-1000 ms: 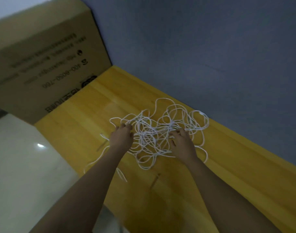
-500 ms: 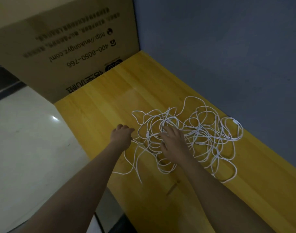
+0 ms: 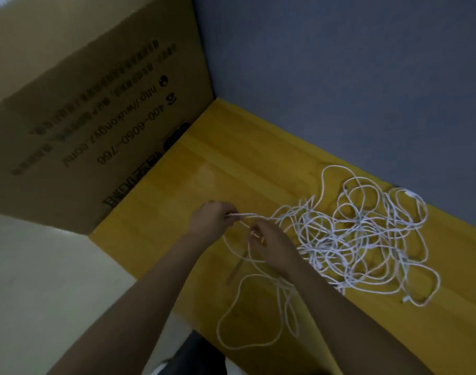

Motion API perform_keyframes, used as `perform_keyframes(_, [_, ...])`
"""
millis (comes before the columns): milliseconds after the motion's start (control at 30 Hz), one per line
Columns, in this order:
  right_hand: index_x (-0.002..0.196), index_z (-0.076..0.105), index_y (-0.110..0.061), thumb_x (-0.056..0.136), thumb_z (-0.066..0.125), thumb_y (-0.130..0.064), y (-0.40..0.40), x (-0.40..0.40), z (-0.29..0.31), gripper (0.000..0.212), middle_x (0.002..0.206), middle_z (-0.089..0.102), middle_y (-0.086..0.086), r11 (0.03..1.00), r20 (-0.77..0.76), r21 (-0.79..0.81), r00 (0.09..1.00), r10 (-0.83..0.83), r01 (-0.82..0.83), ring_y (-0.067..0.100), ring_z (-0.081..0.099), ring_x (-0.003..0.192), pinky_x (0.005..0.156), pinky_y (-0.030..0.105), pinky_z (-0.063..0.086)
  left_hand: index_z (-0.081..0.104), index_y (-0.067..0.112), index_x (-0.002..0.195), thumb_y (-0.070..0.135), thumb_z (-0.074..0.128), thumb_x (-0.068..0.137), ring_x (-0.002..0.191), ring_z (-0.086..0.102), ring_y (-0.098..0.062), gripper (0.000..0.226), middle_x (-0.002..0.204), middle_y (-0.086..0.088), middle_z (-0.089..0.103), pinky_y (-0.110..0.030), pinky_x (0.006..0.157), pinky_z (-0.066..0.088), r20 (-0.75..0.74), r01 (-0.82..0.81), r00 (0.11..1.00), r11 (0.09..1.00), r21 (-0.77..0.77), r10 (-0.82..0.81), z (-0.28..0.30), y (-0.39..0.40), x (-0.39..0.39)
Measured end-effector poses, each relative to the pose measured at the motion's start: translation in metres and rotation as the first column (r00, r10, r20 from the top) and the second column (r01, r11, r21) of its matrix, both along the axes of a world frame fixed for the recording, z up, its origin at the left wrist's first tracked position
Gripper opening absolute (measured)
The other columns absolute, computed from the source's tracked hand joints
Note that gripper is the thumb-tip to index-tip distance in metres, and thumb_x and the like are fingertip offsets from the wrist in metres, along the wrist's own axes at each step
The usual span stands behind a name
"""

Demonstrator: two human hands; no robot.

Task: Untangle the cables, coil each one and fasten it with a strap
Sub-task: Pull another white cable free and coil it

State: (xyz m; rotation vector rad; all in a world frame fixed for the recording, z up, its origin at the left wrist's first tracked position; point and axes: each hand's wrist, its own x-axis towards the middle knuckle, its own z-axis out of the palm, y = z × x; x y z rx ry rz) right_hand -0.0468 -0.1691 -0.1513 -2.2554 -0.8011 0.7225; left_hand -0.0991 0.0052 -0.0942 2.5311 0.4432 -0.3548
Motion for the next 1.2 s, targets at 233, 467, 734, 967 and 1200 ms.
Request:
perform_keyframes(233, [0.112,0.055,-0.017,0.090,0.062,-0.012,0.050,0.012,0.020,0.024,0.102,0.060,-0.005,0.902,-0.230,0.216,0.917,-0.325,0.374,0.014,0.062,0.084,0.072,0.034,0.052,0.069,0.013,0.081,0.037,0.060,0.093,0.068,0.057,-0.024,0.028,0.075,-0.005,0.065,-0.041,0.062,0.043,0.124,0.053,0.992,0.968,-0.246,-0.023,0.025,0.044,0.031])
perform_keyframes(467, [0.136,0.045,-0.025,0.092,0.056,-0.004,0.024,0.066,0.060,0.049,0.144,0.043,-0.003,0.802,0.058,0.406,0.863,-0.502,0.439,0.010,0.057,0.104,0.080,0.017,0.048,0.062,0.014,0.068,0.034,0.063,0.090,0.057,0.048,-0.018,0.030,0.059,-0.008,0.053,-0.036,0.056,0.033,0.227,0.114,0.973,0.942,-0.315,-0.041,0.043,0.044,0.065])
perform_keyframes(734, [0.140,0.045,-0.014,0.093,0.052,-0.006,-0.029,0.082,0.094,0.048,0.153,0.031,0.002,0.845,0.448,0.433,0.739,-0.503,0.313,0.010,0.036,0.136,0.101,0.017,0.037,0.071,0.003,0.093,0.022,0.057,0.095,0.086,0.053,-0.032,0.024,0.076,-0.013,0.056,-0.034,0.076,0.032,0.484,0.190,0.861,0.981,-0.022,-0.156,0.078,0.026,0.089])
perform_keyframes(967, [0.120,0.064,-0.012,0.094,0.052,-0.002,-0.054,0.045,0.066,0.030,0.140,0.048,0.006,0.879,0.054,0.279,0.908,-0.416,0.386,0.019,0.049,0.126,0.098,0.030,0.044,0.061,0.012,0.125,0.025,0.045,0.101,0.107,0.048,-0.033,0.032,0.110,-0.018,0.052,-0.036,0.089,0.040,0.295,0.147,0.946,0.989,-0.009,-0.138,0.053,0.019,0.071])
perform_keyframes(1200, [0.119,0.065,-0.013,0.095,0.052,-0.006,-0.104,-0.014,0.038,0.029,0.136,0.051,0.009,0.828,0.197,0.077,0.805,-0.559,0.556,0.025,0.040,0.132,0.102,0.029,0.034,0.036,0.014,0.146,0.021,0.045,0.099,0.128,0.032,-0.034,0.048,0.141,-0.014,0.035,-0.043,0.103,0.030,0.176,0.111,0.974,0.976,0.188,-0.145,0.028,-0.007,0.053])
